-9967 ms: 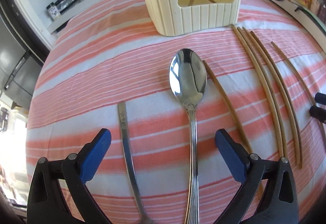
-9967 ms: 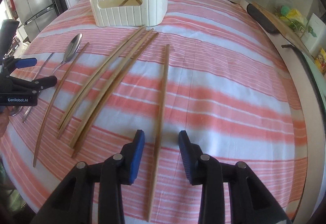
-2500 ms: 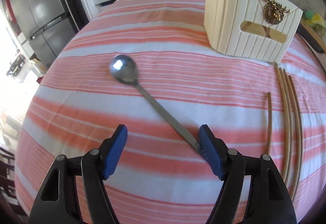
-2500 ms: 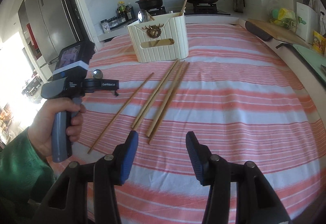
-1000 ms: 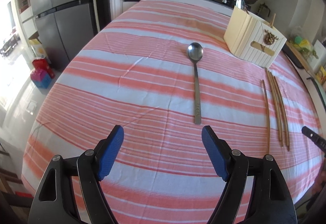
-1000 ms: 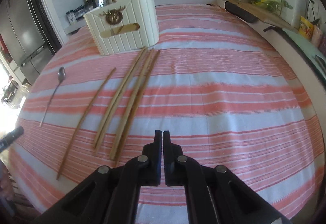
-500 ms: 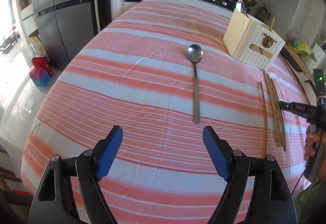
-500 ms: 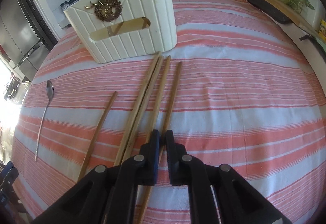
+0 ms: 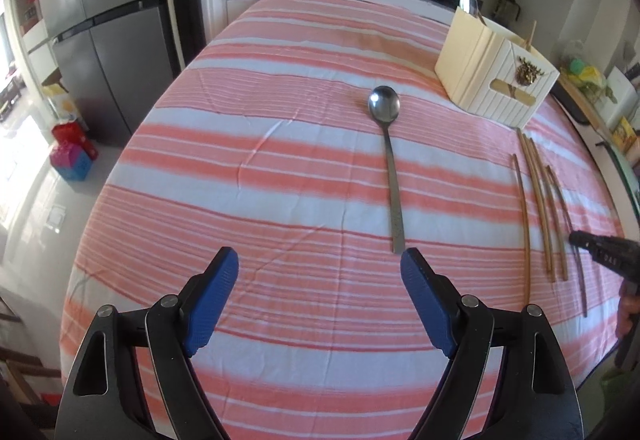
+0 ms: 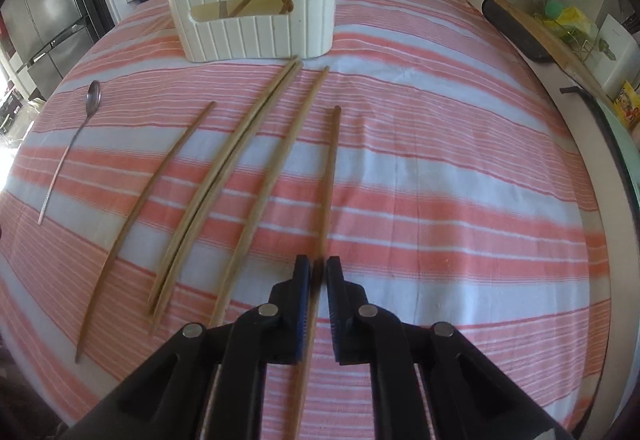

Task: Organize utensils
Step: 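Move the open left tool toward the spoon handle on the cloth, then close the left tool on the spoon handle while the right tool grasps a chopstick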

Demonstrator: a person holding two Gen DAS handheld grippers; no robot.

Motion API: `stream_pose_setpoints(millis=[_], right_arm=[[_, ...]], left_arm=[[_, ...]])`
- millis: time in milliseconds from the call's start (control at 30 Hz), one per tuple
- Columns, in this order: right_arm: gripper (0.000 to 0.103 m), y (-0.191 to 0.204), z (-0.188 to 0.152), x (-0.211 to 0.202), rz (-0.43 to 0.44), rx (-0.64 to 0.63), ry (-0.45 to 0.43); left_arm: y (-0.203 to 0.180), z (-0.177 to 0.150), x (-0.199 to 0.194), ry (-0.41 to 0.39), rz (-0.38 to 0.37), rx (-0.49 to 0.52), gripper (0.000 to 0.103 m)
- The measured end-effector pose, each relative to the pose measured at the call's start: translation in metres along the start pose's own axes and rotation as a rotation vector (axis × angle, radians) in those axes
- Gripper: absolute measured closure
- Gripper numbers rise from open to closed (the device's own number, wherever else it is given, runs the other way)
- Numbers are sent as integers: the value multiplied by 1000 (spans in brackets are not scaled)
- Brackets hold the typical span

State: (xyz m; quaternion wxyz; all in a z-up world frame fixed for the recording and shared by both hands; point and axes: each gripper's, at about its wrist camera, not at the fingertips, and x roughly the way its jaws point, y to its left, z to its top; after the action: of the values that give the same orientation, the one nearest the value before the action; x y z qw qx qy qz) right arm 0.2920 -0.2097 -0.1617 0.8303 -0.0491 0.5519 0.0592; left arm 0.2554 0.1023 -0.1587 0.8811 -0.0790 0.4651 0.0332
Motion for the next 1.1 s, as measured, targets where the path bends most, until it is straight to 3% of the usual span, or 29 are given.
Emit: stream_pose_setpoints(millis=[33, 100, 267, 533, 833, 900, 933, 967, 1000, 1033, 1100], right_arm=[[77, -3, -1, 0, 17, 7, 10], [69, -10, 1, 0, 45, 20, 2], [69, -15, 12, 7, 79, 2, 15], [69, -14, 48, 25, 59, -63, 16], [69, -26, 87, 46, 74, -16, -29], [71, -28, 92, 49, 74, -12, -35], [81, -29, 94, 51, 62, -15, -40], [87, -30, 97, 53, 55, -16, -45], [96, -32, 99, 54, 56, -13, -46], [97, -35, 101, 55, 70, -6, -46], [98, -37, 103, 55, 86, 7, -45]], left_arm=[[-3, 7, 3, 6, -15, 11, 18], [-15, 21, 12, 19, -43, 53, 17], [-48, 47, 39, 40, -47, 148, 17], [-50, 87, 87, 130, -99, 117, 17], [-64, 111, 133, 138, -24, 112, 17], [-70, 113, 137, 122, 5, 131, 23], [-72, 114, 137, 110, 12, 142, 26], [-74, 114, 137, 97, 15, 154, 37], [-75, 115, 137, 84, 11, 168, 55], [-76, 116, 135, 74, 7, 180, 64], [-75, 118, 133, 76, -24, 181, 67]])
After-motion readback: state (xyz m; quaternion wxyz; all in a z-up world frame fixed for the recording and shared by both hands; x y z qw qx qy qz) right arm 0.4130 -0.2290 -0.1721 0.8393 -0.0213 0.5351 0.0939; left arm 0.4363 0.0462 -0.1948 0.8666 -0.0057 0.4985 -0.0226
